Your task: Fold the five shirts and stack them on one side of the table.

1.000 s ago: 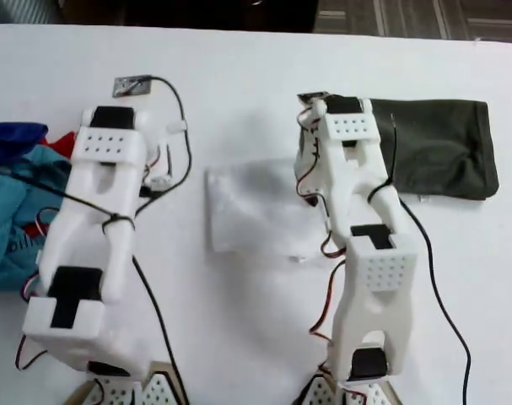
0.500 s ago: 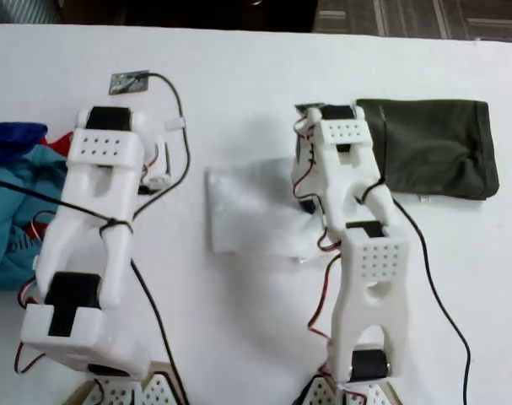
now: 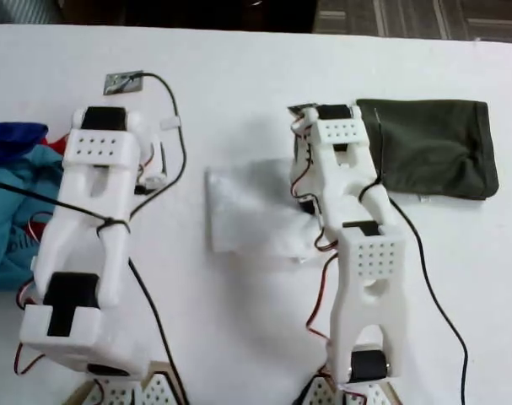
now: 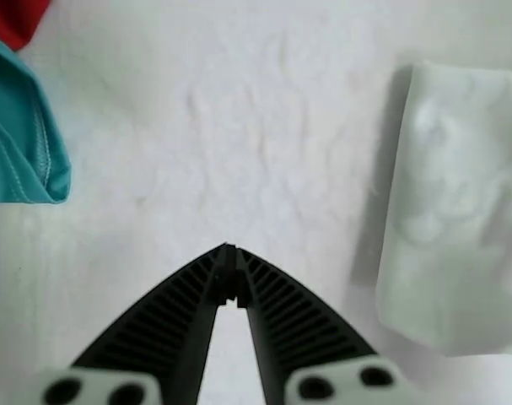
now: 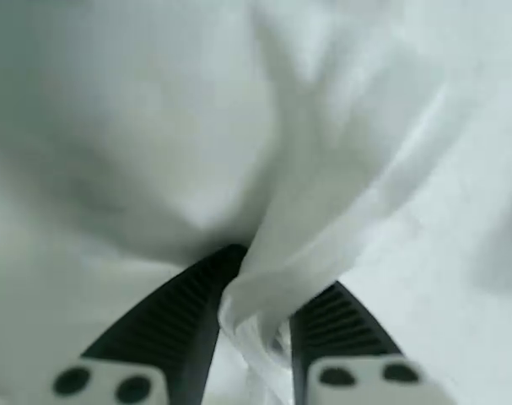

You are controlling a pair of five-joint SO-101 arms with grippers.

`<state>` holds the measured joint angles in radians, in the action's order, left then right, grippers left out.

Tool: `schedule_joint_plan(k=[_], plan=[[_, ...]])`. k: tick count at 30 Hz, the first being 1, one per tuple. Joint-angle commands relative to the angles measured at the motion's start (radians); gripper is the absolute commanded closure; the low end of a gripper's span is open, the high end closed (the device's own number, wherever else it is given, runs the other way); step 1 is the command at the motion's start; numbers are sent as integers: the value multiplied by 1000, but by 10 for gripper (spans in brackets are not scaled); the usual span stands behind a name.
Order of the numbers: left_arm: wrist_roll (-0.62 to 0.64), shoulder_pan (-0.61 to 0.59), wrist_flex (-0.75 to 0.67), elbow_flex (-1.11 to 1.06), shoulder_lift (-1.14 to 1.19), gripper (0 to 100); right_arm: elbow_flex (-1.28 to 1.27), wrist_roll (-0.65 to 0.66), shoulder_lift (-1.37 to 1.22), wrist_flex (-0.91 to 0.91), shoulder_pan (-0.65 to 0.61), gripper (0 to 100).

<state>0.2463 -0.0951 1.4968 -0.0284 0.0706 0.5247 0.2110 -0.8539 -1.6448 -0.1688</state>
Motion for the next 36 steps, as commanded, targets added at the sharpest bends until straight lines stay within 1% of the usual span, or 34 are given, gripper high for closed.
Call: schedule_joint_plan(k=[1,4,10,11,12,14,15,16,17,21,24,28,36], plan=[[8,-6,6,13,-54,975,2,14,-31,-7,-39,933],[9,-5,6,13,-54,975,2,14,-30,-7,-41,909],[11,-3,6,13,-54,975,2,14,-30,-21,-41,817],[11,-2,3,8,-54,975,2,15,-31,-25,-41,831],[11,-2,2,5,-52,975,2,15,-31,-25,-39,875],[11,-2,3,5,-48,975,3,15,-24,-16,-30,998],[11,0,5,5,-48,975,11,15,-22,-12,-24,968],[11,2,6,5,-48,975,31,15,-22,-15,-16,964],[11,5,6,4,-51,975,58,15,-21,-13,-5,984],[8,44,18,-2,-52,975,213,20,12,-19,68,978],[6,69,35,-39,-54,975,344,95,71,-56,116,978],[6,64,26,-84,-54,975,493,166,154,-116,176,978],[6,63,11,-85,-54,975,589,348,208,-108,282,978]])
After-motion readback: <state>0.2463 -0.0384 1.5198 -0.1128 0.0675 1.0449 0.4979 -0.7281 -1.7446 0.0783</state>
